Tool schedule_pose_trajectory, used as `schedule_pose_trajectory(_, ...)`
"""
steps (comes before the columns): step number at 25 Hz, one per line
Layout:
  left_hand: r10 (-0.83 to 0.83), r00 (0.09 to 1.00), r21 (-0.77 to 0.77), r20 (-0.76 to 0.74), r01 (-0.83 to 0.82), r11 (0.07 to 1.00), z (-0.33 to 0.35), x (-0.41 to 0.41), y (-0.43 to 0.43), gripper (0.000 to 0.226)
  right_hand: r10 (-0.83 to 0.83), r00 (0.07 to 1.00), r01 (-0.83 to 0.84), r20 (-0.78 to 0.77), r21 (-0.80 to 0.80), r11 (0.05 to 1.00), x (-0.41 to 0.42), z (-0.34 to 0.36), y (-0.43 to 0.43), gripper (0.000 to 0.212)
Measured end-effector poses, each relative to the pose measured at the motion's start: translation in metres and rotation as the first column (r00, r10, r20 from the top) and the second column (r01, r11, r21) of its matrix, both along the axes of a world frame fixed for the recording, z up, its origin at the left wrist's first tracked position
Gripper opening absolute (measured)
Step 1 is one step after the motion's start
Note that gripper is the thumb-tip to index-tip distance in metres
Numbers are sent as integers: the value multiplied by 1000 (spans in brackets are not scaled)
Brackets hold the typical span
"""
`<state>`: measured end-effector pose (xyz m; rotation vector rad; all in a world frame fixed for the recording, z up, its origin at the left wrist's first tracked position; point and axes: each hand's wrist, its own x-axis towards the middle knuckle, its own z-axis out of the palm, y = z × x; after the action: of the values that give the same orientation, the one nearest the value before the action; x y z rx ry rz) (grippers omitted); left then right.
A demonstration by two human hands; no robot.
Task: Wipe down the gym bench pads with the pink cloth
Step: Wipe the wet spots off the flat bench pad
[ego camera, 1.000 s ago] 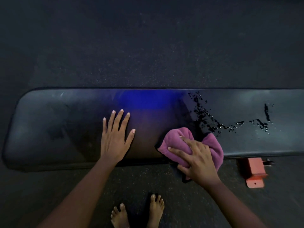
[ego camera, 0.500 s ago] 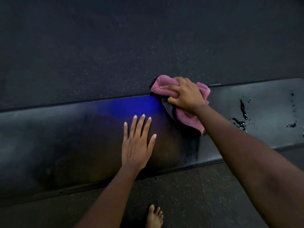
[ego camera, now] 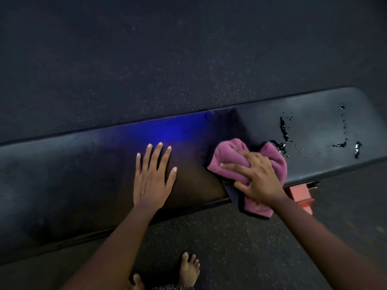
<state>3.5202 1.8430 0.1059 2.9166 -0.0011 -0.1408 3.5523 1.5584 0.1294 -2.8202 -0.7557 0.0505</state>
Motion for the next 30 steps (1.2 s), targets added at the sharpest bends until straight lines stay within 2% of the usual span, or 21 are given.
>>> schedule_pose_trajectory(3,39,999,-119,-27,-41,992,11,-2,-22,67,74,997,-74,19,-10,997,-36,1,-39,50)
schedule_pose_trajectory(5,-23,999,-181,-25,19,983,20,2,-55,65,150,988,-148,37,-53,988,-35,3,-58,50)
schedule_pose_trajectory(7,-73,997,-218,8,73,973,23,15,-90,64,172,985,-169,29,-85,982,-7,5,-60,48)
schedule_pose_trajectory(9,-67,998,-228,6,66,971,21,33,-120,65,113,994,-112,8,-73,991,39,9,-56,46)
schedule_pose_trajectory(11,-82,997,-178,-10,79,981,14,44,-140,64,55,998,-54,11,-84,995,92,10,-53,44)
schedule_pose_trajectory(14,-171,985,-12,23,171,985,0,45,-150,59,-95,995,92,-32,-83,992,163,10,-61,43)
schedule_pose_trajectory(18,-194,980,51,43,192,980,-11,44,-146,59,-233,971,228,-57,-86,970,205,9,-83,44)
schedule_pose_trajectory(22,-185,982,42,28,184,982,-8,47,-149,60,-243,969,241,-38,-66,968,168,9,-94,47)
schedule_pose_trajectory(30,-175,984,20,-25,175,984,-3,47,-149,62,-287,958,287,-19,-32,958,23,7,-134,46)
